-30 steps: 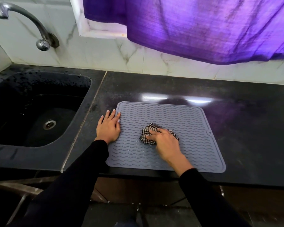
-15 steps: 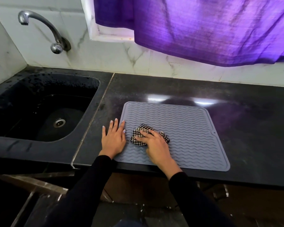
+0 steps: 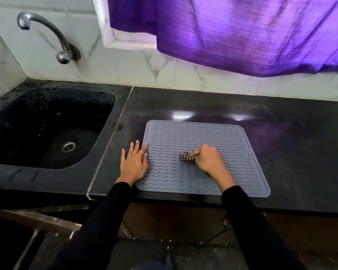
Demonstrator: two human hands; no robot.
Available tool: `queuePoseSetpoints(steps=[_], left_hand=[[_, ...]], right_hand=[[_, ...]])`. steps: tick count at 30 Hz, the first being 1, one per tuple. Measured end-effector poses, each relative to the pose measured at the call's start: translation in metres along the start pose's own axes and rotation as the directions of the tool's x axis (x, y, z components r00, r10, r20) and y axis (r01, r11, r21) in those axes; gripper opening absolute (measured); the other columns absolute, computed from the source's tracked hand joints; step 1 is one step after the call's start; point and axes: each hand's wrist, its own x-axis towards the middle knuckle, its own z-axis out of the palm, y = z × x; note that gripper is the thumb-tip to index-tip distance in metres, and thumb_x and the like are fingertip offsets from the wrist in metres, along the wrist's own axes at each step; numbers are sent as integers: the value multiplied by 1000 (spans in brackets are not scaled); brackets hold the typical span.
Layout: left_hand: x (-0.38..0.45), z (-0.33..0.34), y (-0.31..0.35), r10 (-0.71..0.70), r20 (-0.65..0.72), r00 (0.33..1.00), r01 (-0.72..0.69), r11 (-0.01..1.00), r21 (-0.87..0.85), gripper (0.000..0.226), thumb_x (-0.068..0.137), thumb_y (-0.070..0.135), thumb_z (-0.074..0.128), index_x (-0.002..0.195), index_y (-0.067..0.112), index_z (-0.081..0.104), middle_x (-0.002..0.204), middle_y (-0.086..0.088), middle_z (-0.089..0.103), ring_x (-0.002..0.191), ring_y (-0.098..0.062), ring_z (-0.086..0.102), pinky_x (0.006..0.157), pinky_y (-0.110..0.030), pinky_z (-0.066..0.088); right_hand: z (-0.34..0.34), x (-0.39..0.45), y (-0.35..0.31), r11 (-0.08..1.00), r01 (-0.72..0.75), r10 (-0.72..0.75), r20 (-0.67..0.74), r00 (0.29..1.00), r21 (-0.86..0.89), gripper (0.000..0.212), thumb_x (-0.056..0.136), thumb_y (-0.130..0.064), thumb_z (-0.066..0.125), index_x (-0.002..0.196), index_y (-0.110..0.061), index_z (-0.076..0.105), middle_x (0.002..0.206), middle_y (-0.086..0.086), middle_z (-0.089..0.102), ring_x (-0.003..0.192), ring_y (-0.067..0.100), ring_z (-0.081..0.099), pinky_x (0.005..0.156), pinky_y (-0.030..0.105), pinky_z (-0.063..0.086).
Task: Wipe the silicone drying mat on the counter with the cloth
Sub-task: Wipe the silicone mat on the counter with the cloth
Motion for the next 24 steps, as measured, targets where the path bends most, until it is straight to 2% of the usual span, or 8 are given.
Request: queuePoseSetpoints(steps=[2, 4, 7, 10, 17, 19, 21, 24], left_hand=[[-3, 1, 0, 19, -17, 1000, -19, 999, 32, 48, 100, 29, 24, 147, 23, 20, 157, -5, 13, 145, -20, 6, 116, -46, -2], [-5, 3, 0, 31, -35, 999, -29, 997, 67, 49, 100, 28, 22, 148, 21, 17, 157, -5, 13, 145, -20, 6, 117, -45, -1], [-6, 5, 0, 25, -62, 998, -21, 998, 67, 50, 99, 25, 23, 148, 16, 17, 156, -3, 14, 145, -19, 8, 117, -43, 0], [-5, 5, -2, 30, -70, 997, -26, 997, 67, 49, 99, 25, 23, 148, 15, 19, 156, -2, 16, 145, -18, 9, 117, -43, 0], [-6, 4, -5, 34, -52, 998, -31, 997, 72, 50, 99, 26, 23, 148, 18, 17, 157, 0, 14, 145, -15, 6, 117, -41, -2], [-6, 3, -4, 36, -46, 998, -33, 997, 69, 50, 99, 26, 23, 148, 18, 17, 157, 0, 13, 145, -15, 6, 117, -41, -2], [-7, 3, -3, 32, -48, 998, -30, 998, 56, 50, 98, 26, 24, 148, 18, 19, 157, -1, 14, 145, -16, 7, 117, -41, -2], [-6, 0, -4, 37, -41, 998, -36, 999, 16, 50, 98, 25, 26, 147, 17, 21, 156, -2, 16, 145, -17, 8, 117, -42, -1]], right_hand=[[9, -3, -17, 988, 45, -39, -43, 998, 150, 48, 85, 5, 43, 114, -25, 67, 121, 6, 65, 96, 25, 63, 90, 28, 49], [31, -15, -36, 965, 183, -183, -16, 983, 186, 54, 82, 9, 43, 118, -26, 64, 128, 3, 60, 107, 22, 61, 99, 26, 44], [64, -35, -44, 925, 380, -380, 53, 923, 4, 57, 82, 9, 45, 123, -28, 60, 143, -4, 46, 132, 22, 38, 114, 30, 26], [69, -42, -36, 915, 393, -394, 2, 919, -89, 55, 85, 5, 43, 127, -30, 56, 147, -9, 40, 138, 20, 27, 117, 33, 18], [56, -39, -17, 958, 245, -255, -52, 966, -146, 54, 82, 7, 49, 121, -29, 61, 145, -9, 43, 140, 23, 25, 118, 33, 6], [51, -40, -6, 970, 185, -198, -73, 977, -159, 52, 83, 5, 50, 120, -29, 62, 144, -7, 44, 139, 23, 26, 118, 33, 8], [44, -37, -3, 987, 79, -90, -82, 992, -137, 44, 85, 0, 50, 115, -28, 65, 138, 1, 51, 133, 26, 36, 114, 34, 21], [25, -27, -7, 984, -176, 175, -94, 980, 2, 30, 88, -7, 48, 103, -21, 70, 116, 12, 64, 110, 32, 56, 93, 35, 46]])
